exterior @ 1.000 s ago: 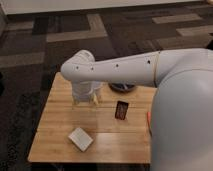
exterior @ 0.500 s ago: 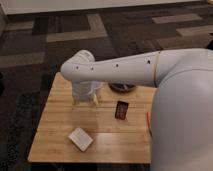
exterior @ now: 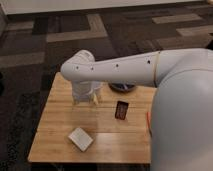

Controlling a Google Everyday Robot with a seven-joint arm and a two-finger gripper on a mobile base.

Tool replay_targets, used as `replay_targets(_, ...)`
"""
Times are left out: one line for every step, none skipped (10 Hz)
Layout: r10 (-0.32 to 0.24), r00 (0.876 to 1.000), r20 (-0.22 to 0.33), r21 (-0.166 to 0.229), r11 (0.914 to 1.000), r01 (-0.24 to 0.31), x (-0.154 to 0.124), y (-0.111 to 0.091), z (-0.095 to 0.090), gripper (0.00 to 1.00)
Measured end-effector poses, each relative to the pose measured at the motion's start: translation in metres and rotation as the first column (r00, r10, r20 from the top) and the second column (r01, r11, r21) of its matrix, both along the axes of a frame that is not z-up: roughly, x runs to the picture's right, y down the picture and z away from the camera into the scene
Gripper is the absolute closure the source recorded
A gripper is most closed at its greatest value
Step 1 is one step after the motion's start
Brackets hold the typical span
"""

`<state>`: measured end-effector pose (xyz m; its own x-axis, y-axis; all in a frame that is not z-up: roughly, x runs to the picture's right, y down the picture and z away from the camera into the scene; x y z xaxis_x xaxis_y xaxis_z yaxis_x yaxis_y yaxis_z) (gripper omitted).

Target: Knock the eraser over

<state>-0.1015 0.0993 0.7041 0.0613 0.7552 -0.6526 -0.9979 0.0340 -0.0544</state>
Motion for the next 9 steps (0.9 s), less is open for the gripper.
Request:
replay_targets(0.0, 1.0, 0.0, 0.0, 1.0, 0.0, 0.0, 0.0, 0.0, 0.35)
replay_targets(0.0, 1.0, 0.0, 0.0, 1.0, 0.0, 0.0, 0.0, 0.0, 0.35)
replay_targets(0.0, 1.0, 0.0, 0.0, 1.0, 0.0, 0.0, 0.0, 0.0, 0.35)
replay_targets(0.0, 1.0, 0.0, 0.0, 1.0, 0.0, 0.0, 0.0, 0.0, 0.35)
replay_targets(0.0, 1.0, 0.0, 0.0, 1.0, 0.0, 0.0, 0.0, 0.0, 0.35)
replay_targets(0.0, 1.0, 0.0, 0.0, 1.0, 0.0, 0.0, 0.0, 0.0, 0.35)
replay_targets(0.0, 1.0, 0.0, 0.0, 1.0, 0.0, 0.0001, 0.0, 0.0, 0.35)
replay_targets(0.0, 1.0, -0.001, 0.001, 1.0, 0.0, 0.0008, 0.0001, -0.0002, 0.35)
replay_targets(0.002, 1.0, -0.001, 0.005, 1.0, -0.002, 0.0027, -0.0004, -0.0006, 0.35)
